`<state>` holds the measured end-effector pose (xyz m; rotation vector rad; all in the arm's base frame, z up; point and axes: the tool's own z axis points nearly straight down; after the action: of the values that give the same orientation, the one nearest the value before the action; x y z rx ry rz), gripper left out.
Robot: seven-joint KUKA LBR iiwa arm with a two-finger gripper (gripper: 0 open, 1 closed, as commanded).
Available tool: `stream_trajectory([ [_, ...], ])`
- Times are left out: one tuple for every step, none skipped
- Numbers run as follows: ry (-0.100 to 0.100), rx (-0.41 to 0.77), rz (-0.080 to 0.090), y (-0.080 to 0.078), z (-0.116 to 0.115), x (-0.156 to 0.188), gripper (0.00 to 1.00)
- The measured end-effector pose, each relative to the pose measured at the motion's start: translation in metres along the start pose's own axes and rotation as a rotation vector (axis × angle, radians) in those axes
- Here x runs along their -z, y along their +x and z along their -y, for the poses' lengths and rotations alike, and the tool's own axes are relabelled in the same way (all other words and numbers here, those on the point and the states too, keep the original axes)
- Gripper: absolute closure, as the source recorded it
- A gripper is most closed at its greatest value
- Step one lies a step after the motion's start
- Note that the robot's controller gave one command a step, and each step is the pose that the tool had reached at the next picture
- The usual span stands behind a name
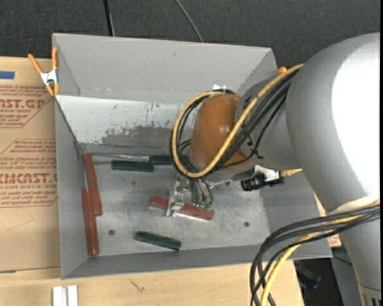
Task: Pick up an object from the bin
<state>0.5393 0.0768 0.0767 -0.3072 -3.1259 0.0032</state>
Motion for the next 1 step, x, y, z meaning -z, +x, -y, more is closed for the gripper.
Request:
stream_trajectory([
  [0.000,0.000,0.000,0.0000,0.0000,0.0000,1.00],
])
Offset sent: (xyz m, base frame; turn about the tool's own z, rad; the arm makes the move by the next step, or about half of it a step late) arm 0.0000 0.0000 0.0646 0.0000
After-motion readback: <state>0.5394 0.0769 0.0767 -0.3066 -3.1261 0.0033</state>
